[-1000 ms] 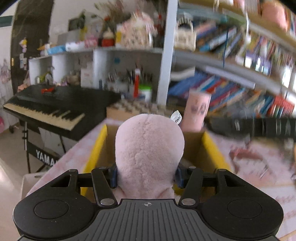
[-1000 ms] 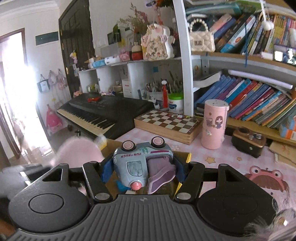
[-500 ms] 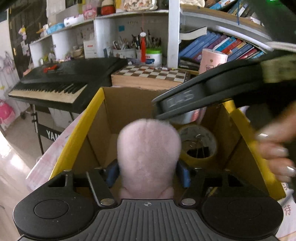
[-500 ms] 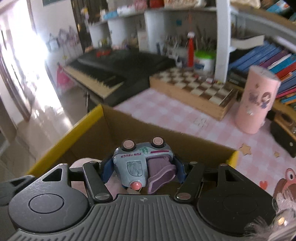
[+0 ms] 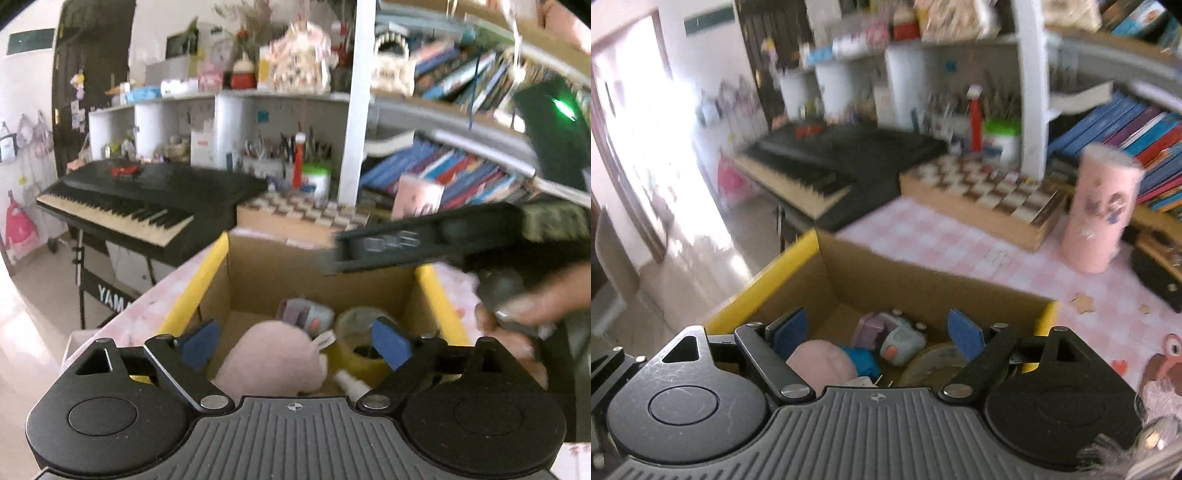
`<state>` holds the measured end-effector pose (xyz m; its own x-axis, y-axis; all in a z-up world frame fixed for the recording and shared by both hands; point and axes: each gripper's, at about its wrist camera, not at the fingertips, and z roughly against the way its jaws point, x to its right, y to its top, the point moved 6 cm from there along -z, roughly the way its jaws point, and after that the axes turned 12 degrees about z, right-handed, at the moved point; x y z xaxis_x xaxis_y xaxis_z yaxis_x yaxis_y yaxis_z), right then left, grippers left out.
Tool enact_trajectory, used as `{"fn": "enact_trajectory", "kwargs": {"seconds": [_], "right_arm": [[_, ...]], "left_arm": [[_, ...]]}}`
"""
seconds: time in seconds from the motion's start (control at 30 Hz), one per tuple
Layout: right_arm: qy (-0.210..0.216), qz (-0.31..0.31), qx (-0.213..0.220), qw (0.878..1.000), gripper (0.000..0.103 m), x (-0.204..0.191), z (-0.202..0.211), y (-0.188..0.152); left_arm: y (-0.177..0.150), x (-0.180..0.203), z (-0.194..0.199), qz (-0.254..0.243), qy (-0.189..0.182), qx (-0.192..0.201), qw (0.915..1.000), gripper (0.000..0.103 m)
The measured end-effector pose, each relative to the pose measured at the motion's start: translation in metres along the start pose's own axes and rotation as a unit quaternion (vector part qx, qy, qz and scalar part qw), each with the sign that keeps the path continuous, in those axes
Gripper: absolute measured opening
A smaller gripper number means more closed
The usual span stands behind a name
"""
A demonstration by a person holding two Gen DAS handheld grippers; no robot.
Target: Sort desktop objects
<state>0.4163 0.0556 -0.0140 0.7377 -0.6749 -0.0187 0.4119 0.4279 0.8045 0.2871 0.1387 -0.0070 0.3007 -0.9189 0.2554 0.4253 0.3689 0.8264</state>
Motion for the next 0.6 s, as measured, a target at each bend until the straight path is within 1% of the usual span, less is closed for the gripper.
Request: {"fn": "enact_trajectory", "kwargs": {"seconds": [0.1, 0.17, 0.33, 0.5, 0.6], "right_arm": [[-0.027, -0.007, 0.04, 0.999, 0.083, 0.008, 0.041, -0.005], [-0.051, -0.017, 0.063, 0.997, 0.083, 0.014, 0.068, -0.012], [-0.121, -0.033, 0.107, 0.986, 0.082, 0.017, 0.125, -0.035], [-0.184, -0.053, 0.126, 0.973, 0.083, 0.008, 0.17, -0.074], [-0.225, -0.07, 0.126, 0.964, 0.083, -0.004, 0.19, -0.099]], "left_arm": [[0.001, 0.004, 0.018, 0.007, -0.019, 0.023, 0.9995, 0.095], [0.002, 0.007, 0.027, 0.008, -0.031, 0.034, 0.9989, 0.096], [-0.003, 0.018, 0.044, 0.004, -0.064, 0.055, 0.9965, 0.098], [-0.016, 0.024, 0.068, -0.009, -0.089, 0.061, 0.9941, 0.101], [-0.029, 0.022, 0.084, -0.003, -0.102, 0.05, 0.9935, 0.103]]}}
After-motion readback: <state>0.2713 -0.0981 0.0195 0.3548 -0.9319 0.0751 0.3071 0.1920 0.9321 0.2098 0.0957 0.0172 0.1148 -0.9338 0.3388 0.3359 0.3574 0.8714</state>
